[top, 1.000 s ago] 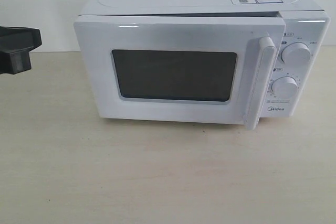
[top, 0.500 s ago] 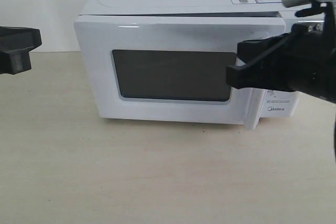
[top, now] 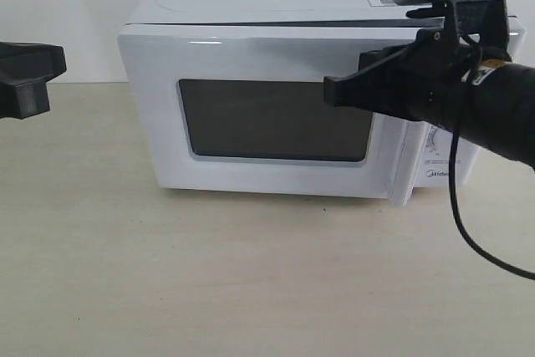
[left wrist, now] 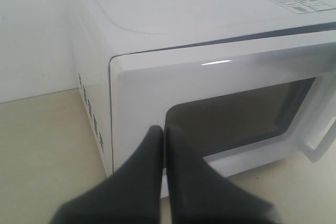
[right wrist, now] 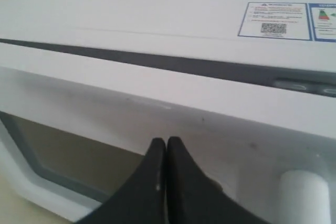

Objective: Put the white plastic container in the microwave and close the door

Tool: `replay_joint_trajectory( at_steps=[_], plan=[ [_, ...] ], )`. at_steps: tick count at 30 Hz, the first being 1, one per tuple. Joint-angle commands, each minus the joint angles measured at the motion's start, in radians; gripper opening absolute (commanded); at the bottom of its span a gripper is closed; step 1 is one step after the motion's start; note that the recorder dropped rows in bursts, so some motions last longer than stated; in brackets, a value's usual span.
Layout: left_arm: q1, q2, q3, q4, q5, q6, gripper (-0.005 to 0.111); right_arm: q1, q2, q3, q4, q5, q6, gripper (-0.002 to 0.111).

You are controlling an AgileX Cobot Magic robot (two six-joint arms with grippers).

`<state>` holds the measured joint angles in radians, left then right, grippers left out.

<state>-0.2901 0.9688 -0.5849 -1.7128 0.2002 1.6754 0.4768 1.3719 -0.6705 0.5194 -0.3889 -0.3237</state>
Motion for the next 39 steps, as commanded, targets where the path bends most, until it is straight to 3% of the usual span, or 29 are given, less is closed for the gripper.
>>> replay_joint_trajectory(
  at_steps=[1, 9, 14, 16, 26, 39],
  plan=[
    [0.000, -0.002, 0.007, 0.004, 0.006, 0.004, 0.004, 0.001, 0.060, -0.050, 0.191, -0.035, -0.199, 0.000],
    [0.000, -0.002, 0.007, 0.004, -0.043, 0.004, 0.004, -0.040, 0.126, -0.126, 0.242, -0.068, -0.238, 0.000],
    [0.000, -0.002, 0.007, 0.004, -0.043, 0.004, 0.004, -0.046, 0.100, -0.127, 0.242, 0.072, -0.256, 0.000],
    [0.000, -0.002, 0.007, 0.004, -0.043, 0.004, 0.004, -0.023, 0.026, -0.087, 0.237, 0.151, -0.290, 0.000],
    [0.000, -0.002, 0.007, 0.004, -0.043, 0.004, 0.004, 0.062, -0.403, 0.188, 0.235, 0.157, -0.306, 0.000],
    [0.000, -0.002, 0.007, 0.004, -0.043, 0.004, 0.004, 0.062, -0.753, 0.208, 0.237, 0.191, -0.303, 0.000]
  ],
)
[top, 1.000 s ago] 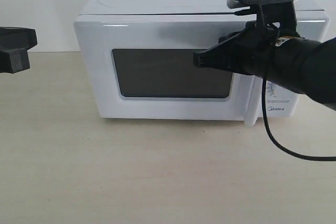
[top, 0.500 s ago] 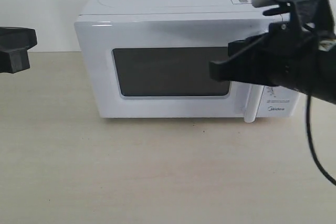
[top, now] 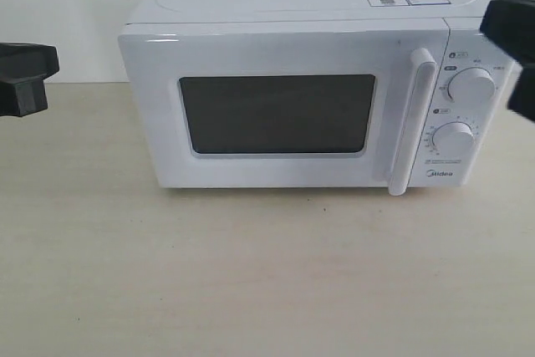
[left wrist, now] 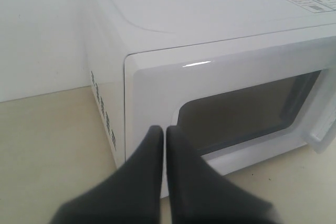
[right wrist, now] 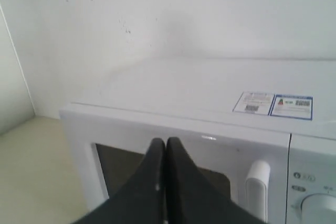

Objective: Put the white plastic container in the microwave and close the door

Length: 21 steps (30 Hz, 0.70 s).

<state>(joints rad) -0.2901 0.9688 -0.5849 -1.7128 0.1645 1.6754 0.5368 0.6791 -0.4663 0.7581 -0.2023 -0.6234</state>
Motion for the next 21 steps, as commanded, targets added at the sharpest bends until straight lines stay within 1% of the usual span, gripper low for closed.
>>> replay_joint_trajectory(
  at_steps=[1, 8, 11, 15, 18, 21],
  plan=[
    [0.000, -0.002, 0.007, 0.004, -0.007, 0.004, 0.004, 0.002, -0.070, 0.004, -0.001, 0.004, -0.004, 0.000],
    [0.000, -0.002, 0.007, 0.004, -0.007, 0.004, 0.004, 0.002, -0.112, 0.004, -0.001, 0.000, -0.006, 0.000],
    [0.000, -0.002, 0.007, 0.004, -0.007, 0.004, 0.004, -0.032, -0.152, 0.004, -0.001, 0.019, 0.008, 0.000],
    [0.000, -0.002, 0.007, 0.004, -0.007, 0.004, 0.004, -0.131, -0.206, 0.004, -0.001, 0.027, 0.024, 0.000],
    [0.000, -0.002, 0.007, 0.004, -0.007, 0.004, 0.004, -0.238, -0.257, 0.004, -0.001, 0.034, 0.073, 0.000],
    [0.000, -0.002, 0.007, 0.004, -0.007, 0.004, 0.004, -0.318, -0.309, 0.004, -0.001, 0.037, 0.098, 0.000]
  ],
)
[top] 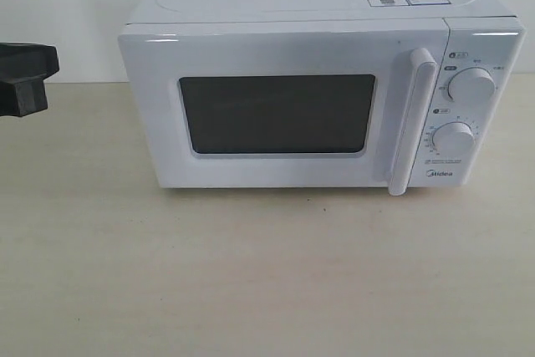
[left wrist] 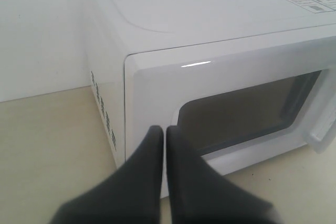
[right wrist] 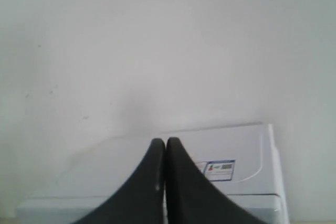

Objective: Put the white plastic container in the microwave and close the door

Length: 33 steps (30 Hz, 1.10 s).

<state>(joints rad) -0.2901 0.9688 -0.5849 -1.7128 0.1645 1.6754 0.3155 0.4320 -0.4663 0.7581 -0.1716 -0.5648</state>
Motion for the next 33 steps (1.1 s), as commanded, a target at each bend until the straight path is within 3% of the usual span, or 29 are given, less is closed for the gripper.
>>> replay_joint_trajectory(
  at_steps=[1, 11, 33],
  plan=[
    [0.000, -0.002, 0.007, 0.004, -0.007, 0.004, 0.004, -0.118, -0.080, 0.004, -0.001, 0.018, 0.039, 0.000],
    [0.000, -0.002, 0.007, 0.004, -0.007, 0.004, 0.004, -0.272, -0.215, 0.008, -0.010, 0.291, -0.057, 0.000],
    [0.000, -0.006, 0.007, 0.004, -0.007, 0.004, 0.004, -0.283, -0.432, 0.428, -0.010, 0.274, -0.046, 0.000]
  ],
)
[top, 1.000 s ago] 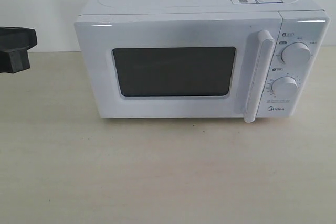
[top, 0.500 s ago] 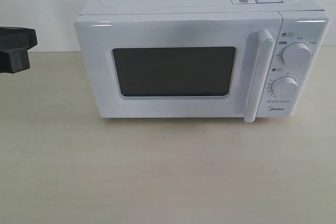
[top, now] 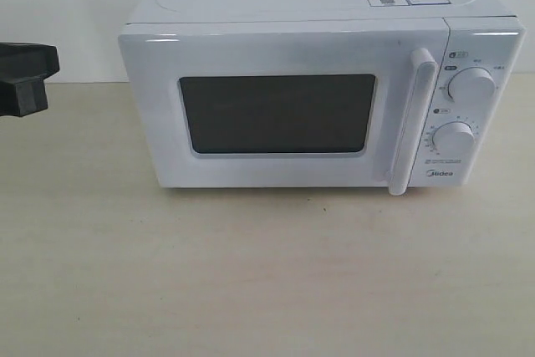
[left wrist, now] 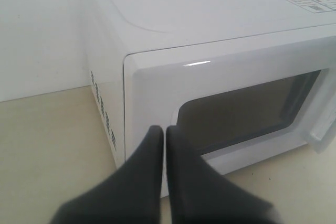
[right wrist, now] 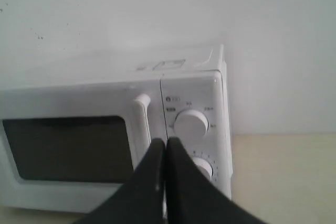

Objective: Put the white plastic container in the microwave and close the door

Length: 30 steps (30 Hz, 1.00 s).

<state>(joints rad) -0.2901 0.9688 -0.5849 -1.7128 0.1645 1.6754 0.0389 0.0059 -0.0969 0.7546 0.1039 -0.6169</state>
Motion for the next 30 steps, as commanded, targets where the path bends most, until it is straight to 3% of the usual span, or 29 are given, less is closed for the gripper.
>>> replay_joint_trajectory(
  at_steps=[1, 22, 25, 27, 30],
  plan=[
    [0.000, -0.006, 0.007, 0.004, -0.007, 0.004, 0.004, -0.006, -0.006, 0.075, -0.006, -0.001, 0.006, 0.000],
    [0.000, -0.006, 0.007, 0.004, -0.007, 0.004, 0.004, -0.009, -0.006, 0.097, -0.078, -0.010, 0.028, 0.000],
    [0.000, -0.006, 0.007, 0.004, -0.007, 0.004, 0.004, -0.009, -0.006, 0.097, -0.244, -0.008, 0.132, 0.000],
    [0.000, -0.006, 0.007, 0.004, -0.007, 0.004, 0.004, -0.009, -0.006, 0.097, -0.451, -0.008, 0.314, 0.000],
    [0.000, -0.006, 0.007, 0.004, -0.007, 0.004, 0.004, -0.009, -0.006, 0.097, -0.597, 0.006, 0.464, 0.000]
  ],
)
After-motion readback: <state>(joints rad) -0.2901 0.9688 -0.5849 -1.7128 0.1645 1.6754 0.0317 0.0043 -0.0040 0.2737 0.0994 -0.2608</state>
